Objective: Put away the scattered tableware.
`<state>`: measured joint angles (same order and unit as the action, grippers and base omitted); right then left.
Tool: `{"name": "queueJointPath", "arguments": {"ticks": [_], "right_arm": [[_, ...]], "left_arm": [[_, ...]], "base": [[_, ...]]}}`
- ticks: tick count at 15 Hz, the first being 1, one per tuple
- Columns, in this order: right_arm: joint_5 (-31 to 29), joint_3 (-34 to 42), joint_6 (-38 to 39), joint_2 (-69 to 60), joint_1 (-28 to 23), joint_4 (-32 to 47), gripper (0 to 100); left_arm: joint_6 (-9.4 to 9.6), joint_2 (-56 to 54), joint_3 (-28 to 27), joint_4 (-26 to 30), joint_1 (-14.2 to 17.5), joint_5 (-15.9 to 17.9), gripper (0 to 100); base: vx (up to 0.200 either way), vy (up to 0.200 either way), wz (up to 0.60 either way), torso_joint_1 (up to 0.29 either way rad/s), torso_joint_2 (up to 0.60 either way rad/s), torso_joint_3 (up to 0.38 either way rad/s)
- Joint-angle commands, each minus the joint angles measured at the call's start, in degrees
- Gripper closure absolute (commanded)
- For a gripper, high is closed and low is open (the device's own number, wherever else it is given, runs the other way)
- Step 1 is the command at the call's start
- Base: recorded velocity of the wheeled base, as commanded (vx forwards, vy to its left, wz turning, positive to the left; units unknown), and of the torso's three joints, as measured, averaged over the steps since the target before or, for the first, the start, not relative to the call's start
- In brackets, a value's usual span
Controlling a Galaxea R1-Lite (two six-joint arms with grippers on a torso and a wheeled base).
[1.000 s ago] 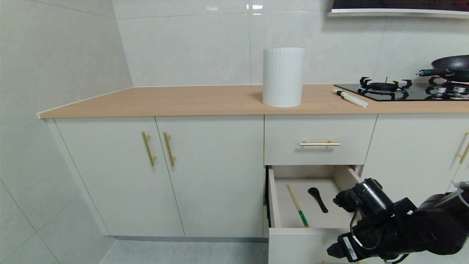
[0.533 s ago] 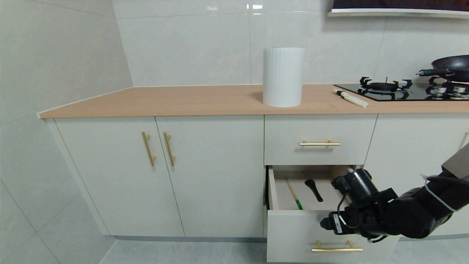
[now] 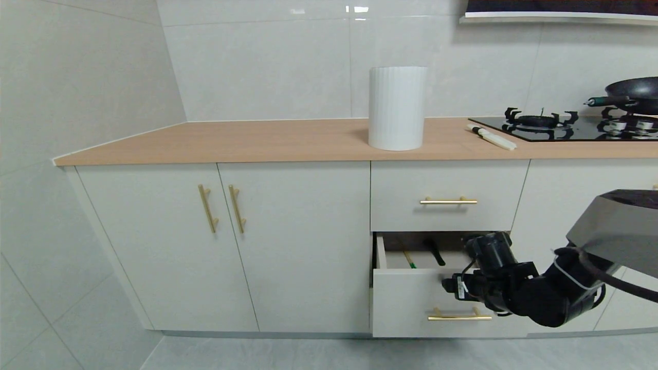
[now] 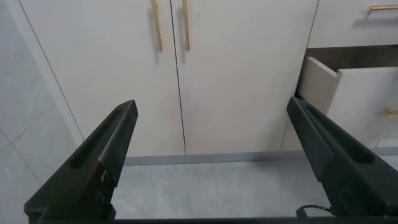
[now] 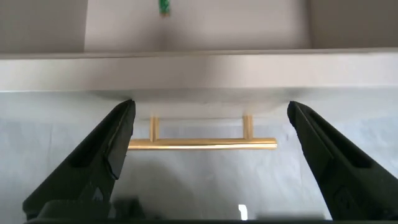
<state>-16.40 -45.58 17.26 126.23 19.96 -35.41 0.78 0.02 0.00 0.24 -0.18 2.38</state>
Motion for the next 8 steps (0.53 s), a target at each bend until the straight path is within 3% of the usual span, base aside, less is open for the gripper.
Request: {"name": "queueJointPath", "arguments": {"ticks": [1, 5, 8], "right_arm": [[0.05, -4.25, -0.04, 4.81, -0.88, -0.27, 0], [0.05, -15.68, 0.23, 11.40, -2.11, -0.27, 0], [-1.09, -19.55, 0.58, 14.92, -3.08, -2.47, 0]], "left_arm": [[0.01, -0.02, 0.00, 0.02, 0.01, 0.00, 0], [0.01, -0.02, 0.00, 0.02, 0.01, 0.00, 0], [0.01, -0.02, 0.00, 0.02, 0.01, 0.00, 0]], "base": [[0.000, 0.000, 0.00, 0.000, 0.00, 0.000], [0.000, 0.000, 0.00, 0.000, 0.00, 0.000], [0.000, 0.000, 0.00, 0.000, 0.00, 0.000]]}}
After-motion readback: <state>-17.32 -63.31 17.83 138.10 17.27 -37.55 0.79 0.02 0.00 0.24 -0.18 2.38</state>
